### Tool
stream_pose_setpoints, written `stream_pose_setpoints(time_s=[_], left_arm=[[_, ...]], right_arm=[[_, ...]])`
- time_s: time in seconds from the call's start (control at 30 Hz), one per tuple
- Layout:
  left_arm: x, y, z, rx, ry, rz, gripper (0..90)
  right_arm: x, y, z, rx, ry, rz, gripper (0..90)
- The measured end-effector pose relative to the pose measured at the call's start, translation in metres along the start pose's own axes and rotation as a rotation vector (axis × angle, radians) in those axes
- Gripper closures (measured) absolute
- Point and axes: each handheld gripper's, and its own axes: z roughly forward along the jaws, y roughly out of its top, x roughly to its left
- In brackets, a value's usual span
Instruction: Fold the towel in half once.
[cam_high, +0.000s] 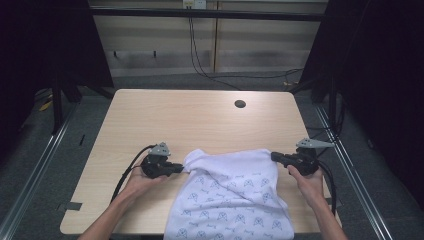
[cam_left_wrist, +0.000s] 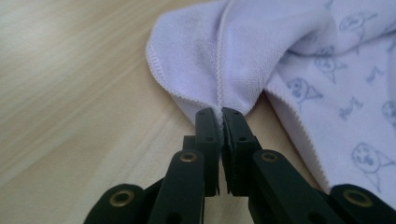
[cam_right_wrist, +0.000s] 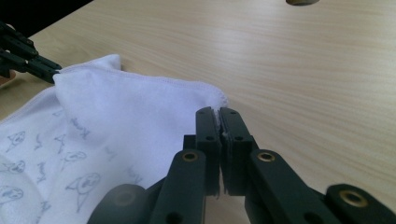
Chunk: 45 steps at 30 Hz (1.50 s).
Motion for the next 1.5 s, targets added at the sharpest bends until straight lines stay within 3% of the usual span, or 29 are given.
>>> stream_pose_setpoints(time_s=[0.13, 0.4, 0.8, 0.97, 1.07, 1.13, 1.17, 1.2, 1.23, 1.3, 1.33, 1.4, 1.5], left_arm=[[0.003, 0.006, -0.025, -0.108, -0.004, -0.052, 86.8], [-0.004, 0.027, -0.067, -0.26, -0.019, -0.079, 87.1], [-0.017, 0.089, -0.146, -0.423, 0.096, -0.009, 87.8], [-0.012, 0.111, -0.167, -0.452, 0.164, -0.033, 87.9], [0.008, 0.124, -0.164, -0.44, 0.206, -0.077, 87.9], [0.026, 0.131, -0.152, -0.438, 0.229, -0.113, 87.6], [0.033, 0.133, -0.145, -0.434, 0.244, -0.118, 86.5], [0.045, 0.135, -0.131, -0.399, 0.309, -0.138, 82.3], [0.054, 0.135, -0.122, -0.384, 0.321, -0.18, 71.5], [0.067, 0.127, -0.108, -0.371, 0.329, -0.234, 66.4], [0.07, 0.121, -0.102, -0.375, 0.317, -0.257, 63.1], [0.07, 0.108, -0.091, -0.336, 0.3, -0.256, 61.3], [0.067, 0.086, -0.075, -0.28, 0.268, -0.242, 62.5]], right_arm=[[0.003, 0.009, -0.011, -0.054, 0.01, -0.006, 87.5], [0.019, 0.037, -0.034, -0.172, 0.044, -0.047, 87.6], [0.033, 0.121, -0.065, -0.364, 0.068, -0.127, 87.7], [0.036, 0.151, -0.059, -0.391, 0.067, -0.144, 87.8], [0.029, 0.166, -0.045, -0.379, 0.053, -0.137, 87.8], [0.021, 0.175, -0.03, -0.358, 0.021, -0.122, 87.9], [0.016, 0.179, -0.017, -0.325, -0.017, -0.107, 88.0], [0.012, 0.181, -0.009, -0.297, -0.054, -0.104, 88.0], [0.005, 0.183, 0.003, -0.259, -0.096, -0.099, 87.9], [-0.01, 0.182, 0.018, -0.206, -0.15, -0.051, 83.0], [-0.021, 0.178, 0.026, -0.156, -0.204, -0.029, 71.8], [-0.038, 0.166, 0.032, -0.097, -0.277, 0.017, 59.2], [-0.048, 0.146, 0.03, -0.078, -0.265, 0.018, 55.6]])
